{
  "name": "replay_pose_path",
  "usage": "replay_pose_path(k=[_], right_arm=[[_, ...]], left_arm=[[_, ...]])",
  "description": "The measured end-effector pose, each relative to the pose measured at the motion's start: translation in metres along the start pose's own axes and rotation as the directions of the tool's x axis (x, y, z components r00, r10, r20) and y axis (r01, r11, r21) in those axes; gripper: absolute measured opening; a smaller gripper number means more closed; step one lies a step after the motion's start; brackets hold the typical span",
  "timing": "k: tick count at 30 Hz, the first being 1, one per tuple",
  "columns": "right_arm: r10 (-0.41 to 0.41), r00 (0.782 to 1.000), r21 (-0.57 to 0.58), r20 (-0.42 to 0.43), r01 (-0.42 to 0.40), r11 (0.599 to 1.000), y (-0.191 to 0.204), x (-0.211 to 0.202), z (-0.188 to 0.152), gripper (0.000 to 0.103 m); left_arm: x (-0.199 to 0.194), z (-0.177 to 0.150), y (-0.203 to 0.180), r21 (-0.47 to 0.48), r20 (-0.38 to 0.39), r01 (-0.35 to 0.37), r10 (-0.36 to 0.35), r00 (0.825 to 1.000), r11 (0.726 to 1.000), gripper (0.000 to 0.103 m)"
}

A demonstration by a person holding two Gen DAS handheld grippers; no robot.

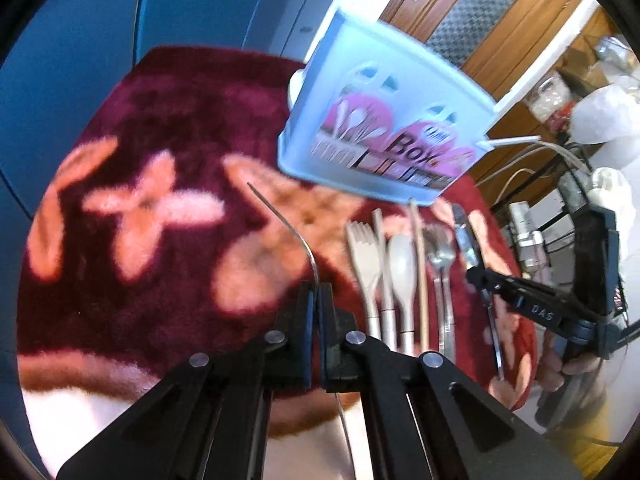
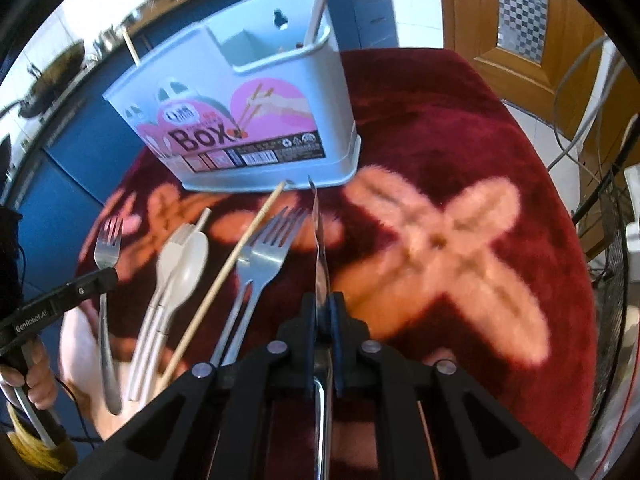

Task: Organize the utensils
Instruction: 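Close the left tool on the metal fork and lift it while the right tool grips a metal utensil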

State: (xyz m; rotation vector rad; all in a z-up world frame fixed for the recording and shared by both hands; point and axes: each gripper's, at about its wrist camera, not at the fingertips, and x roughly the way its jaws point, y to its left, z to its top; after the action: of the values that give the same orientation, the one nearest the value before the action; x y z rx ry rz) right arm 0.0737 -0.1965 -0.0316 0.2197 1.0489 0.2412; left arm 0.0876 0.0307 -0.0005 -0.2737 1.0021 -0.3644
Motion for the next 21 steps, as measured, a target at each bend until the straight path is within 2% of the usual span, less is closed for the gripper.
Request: replay_pose_path(k=[5,7,12,16,21], right_arm=[[0.038,0.991,0.031,0.13,-0.042,0.999,0.004,-0.025,-0.01,0.008],[0.043,0.978,0.025,0.205,-0.049,0.998,0.008,-0.04,-0.015,0.008],[0.026,0.946,0.013,0.324,-0.031,0.999,0.017,-0.067,-0.015,0.008],[0.023,0.923,-0.002,0.385,-0.025,1.0,0.022,-0.08,-0.011,0.008],[0.042,0.907,0.006,0.419,-0.049,0.999,0.022,-0.086,-0.008,0.008]], left_arm=[[-0.022,0.004,-0.019,0.062,0.107,0.011,-0.018,0.994,0.998,0.0],[-0.031,0.004,-0.024,0.079,0.148,0.022,-0.034,0.988,0.997,0.0],[-0.05,0.007,-0.034,0.104,0.22,0.053,-0.075,0.973,0.993,0.0],[-0.061,0.008,-0.042,0.134,0.278,0.047,-0.083,0.957,0.99,0.0],[-0.074,0.009,-0.051,0.167,0.338,0.025,-0.081,0.938,0.986,0.0]])
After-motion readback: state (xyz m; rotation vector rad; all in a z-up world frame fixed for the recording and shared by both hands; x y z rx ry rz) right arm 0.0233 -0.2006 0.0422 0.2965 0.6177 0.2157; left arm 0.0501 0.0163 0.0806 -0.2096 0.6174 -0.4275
